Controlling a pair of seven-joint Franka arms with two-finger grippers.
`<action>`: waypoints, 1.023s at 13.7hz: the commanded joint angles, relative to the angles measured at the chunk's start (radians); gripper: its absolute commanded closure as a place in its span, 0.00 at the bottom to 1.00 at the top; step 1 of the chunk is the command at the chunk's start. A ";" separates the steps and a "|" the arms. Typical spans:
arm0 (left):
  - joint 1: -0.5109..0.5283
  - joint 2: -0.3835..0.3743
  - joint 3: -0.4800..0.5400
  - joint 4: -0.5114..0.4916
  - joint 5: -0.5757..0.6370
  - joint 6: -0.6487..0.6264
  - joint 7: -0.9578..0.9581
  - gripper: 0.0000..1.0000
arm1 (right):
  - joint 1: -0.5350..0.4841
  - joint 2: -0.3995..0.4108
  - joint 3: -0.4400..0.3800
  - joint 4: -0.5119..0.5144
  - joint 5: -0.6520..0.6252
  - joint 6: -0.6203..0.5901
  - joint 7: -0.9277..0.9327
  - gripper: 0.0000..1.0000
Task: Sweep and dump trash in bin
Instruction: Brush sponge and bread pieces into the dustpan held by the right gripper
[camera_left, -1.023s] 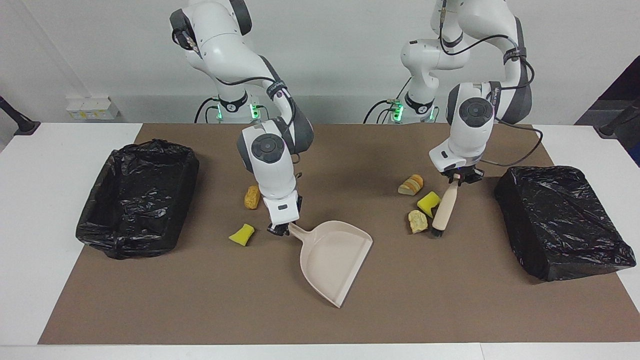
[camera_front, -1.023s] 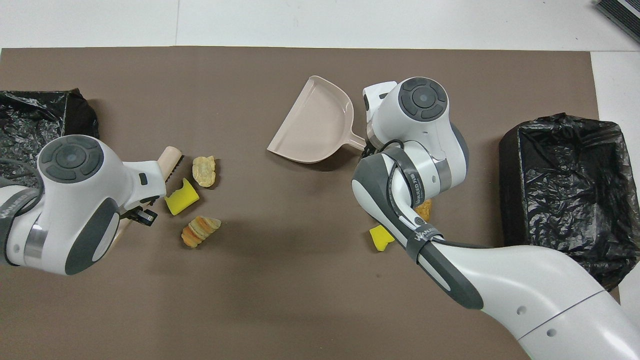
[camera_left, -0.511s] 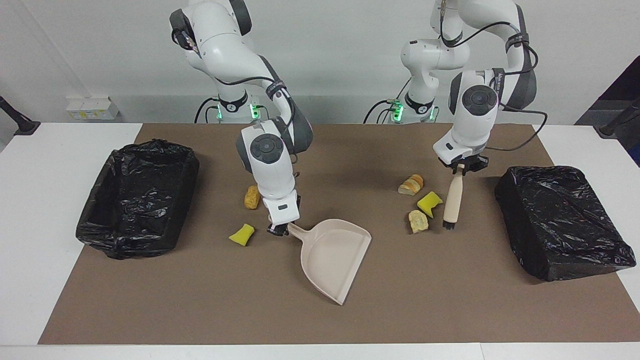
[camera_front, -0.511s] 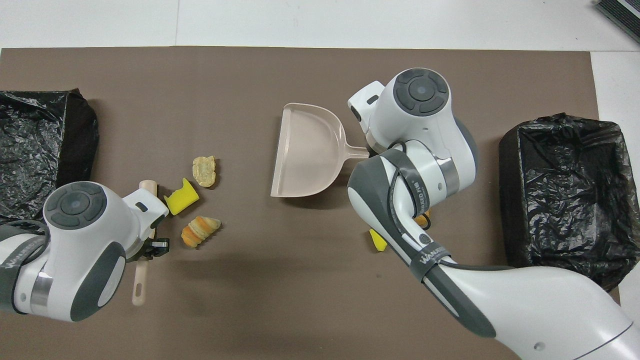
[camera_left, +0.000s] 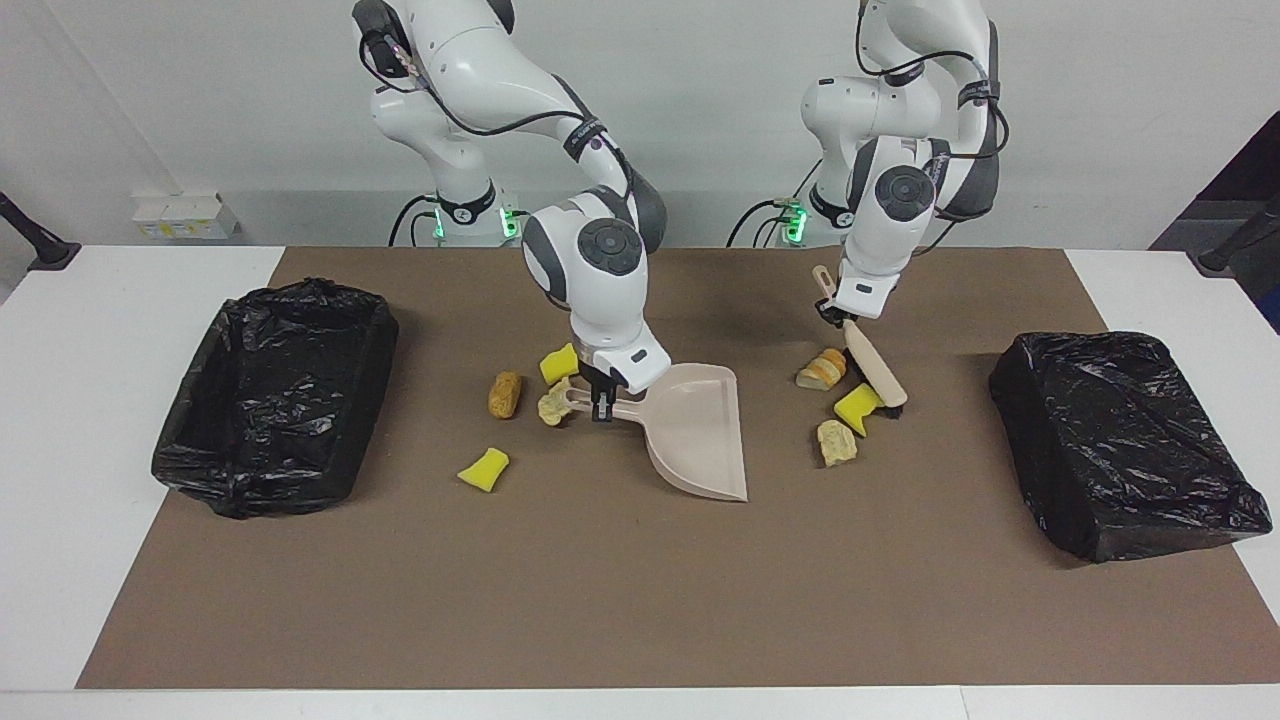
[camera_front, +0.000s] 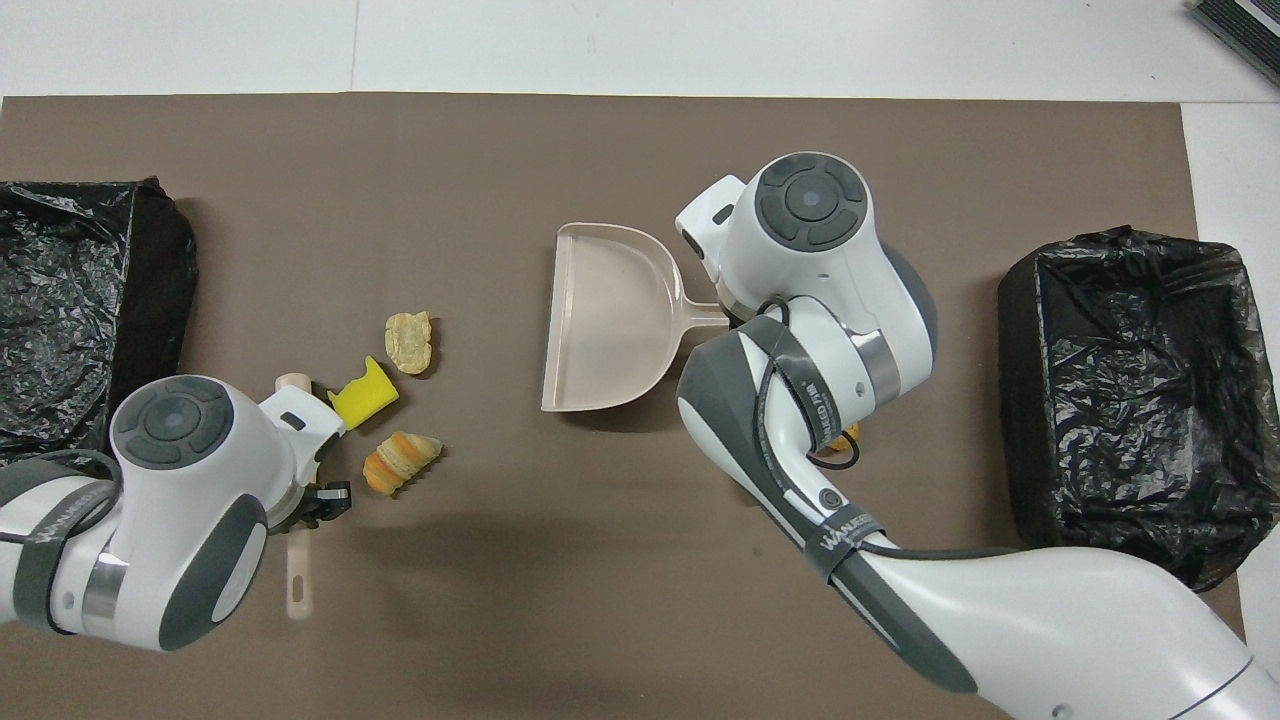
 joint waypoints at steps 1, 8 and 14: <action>-0.048 0.027 0.013 0.000 -0.037 0.037 0.071 1.00 | 0.005 -0.023 0.010 -0.054 -0.016 0.051 0.064 1.00; -0.229 0.059 0.014 0.060 -0.192 0.118 0.114 1.00 | 0.024 -0.015 0.017 -0.058 -0.007 0.079 0.184 1.00; -0.265 0.179 0.014 0.306 -0.206 0.073 0.103 1.00 | 0.010 -0.014 0.017 -0.055 -0.002 0.072 0.176 1.00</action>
